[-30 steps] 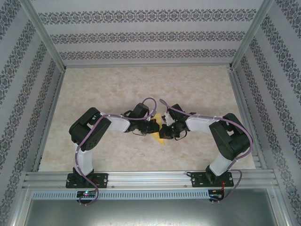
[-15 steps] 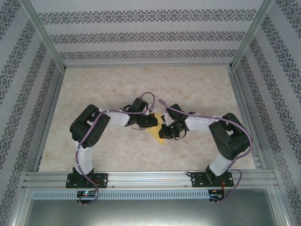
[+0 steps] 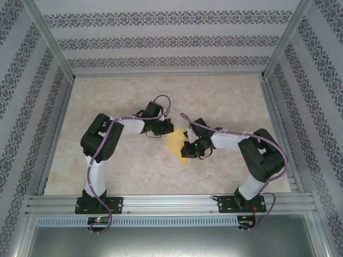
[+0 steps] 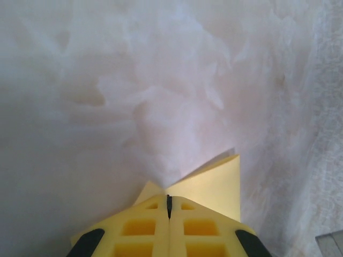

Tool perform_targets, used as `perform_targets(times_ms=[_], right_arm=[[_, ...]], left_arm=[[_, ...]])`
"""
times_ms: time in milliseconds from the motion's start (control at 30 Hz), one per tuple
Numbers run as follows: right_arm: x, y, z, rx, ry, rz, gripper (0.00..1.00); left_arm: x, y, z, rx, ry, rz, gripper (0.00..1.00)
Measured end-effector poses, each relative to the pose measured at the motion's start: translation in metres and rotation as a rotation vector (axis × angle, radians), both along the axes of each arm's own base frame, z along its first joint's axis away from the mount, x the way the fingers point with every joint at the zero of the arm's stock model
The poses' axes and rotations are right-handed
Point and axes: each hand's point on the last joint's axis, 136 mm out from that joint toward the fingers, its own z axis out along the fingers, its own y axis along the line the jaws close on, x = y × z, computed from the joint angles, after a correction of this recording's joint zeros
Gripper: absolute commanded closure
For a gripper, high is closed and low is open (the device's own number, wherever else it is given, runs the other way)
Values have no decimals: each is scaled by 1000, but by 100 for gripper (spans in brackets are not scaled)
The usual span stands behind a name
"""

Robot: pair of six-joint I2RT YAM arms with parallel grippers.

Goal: Fold a paper plane with a square sheet of paper (fold left side to right side)
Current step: Fourth fold the wing at the center of the table.

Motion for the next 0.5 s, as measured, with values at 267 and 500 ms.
perform_targets(times_ms=[267,500], right_arm=[[0,0,0,-2,-11,1,100],[0,2,1,0,-19,4,100]], left_arm=[[22,16,1,4,-7,22,92],[42,50,3,35,-20,88,89]])
